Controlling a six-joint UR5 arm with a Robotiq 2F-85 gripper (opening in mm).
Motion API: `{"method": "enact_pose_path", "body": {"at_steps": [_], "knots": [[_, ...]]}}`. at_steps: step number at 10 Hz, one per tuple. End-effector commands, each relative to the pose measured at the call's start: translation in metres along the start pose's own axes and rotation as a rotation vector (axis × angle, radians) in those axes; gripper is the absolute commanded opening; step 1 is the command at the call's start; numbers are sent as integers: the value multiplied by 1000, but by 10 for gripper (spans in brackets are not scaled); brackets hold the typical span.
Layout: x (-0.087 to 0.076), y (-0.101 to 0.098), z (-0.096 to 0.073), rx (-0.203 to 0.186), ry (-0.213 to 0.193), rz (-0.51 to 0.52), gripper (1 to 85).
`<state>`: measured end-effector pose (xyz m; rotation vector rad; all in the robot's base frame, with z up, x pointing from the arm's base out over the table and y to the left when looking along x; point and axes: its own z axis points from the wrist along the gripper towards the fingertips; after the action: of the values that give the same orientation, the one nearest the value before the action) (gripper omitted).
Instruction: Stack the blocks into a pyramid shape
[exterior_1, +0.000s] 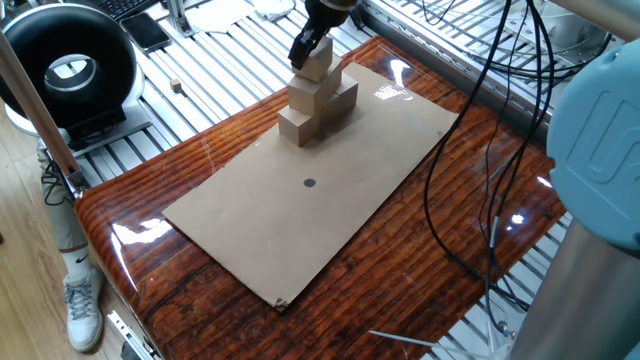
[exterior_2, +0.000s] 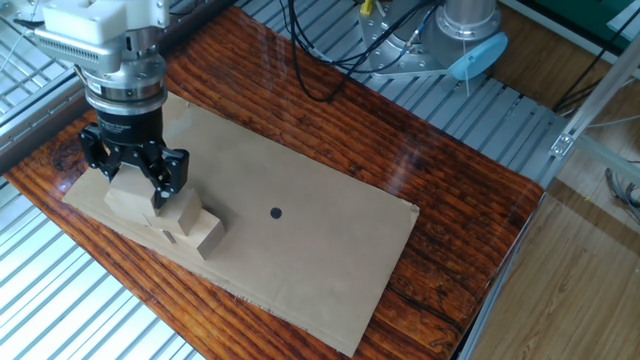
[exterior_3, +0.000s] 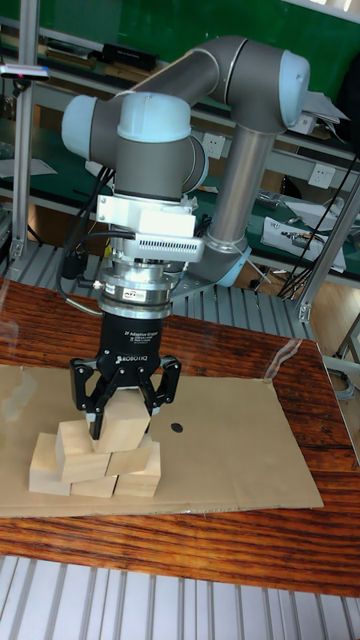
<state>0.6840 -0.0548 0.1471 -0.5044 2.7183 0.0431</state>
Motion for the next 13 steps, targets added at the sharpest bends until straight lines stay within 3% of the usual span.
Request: {"method": "enact_pose_path", "body": {"at_steps": [1,3,6,8,13], "knots": [[0,-6,-1,19,-1,-19,613],[0,-13,-1,45,0,-47,667],[1,-9,-1,20,0,-32,683],[2,-8,-4,5,7,-35,740],[9,-8,-28,-8,37,-57,783]]}}
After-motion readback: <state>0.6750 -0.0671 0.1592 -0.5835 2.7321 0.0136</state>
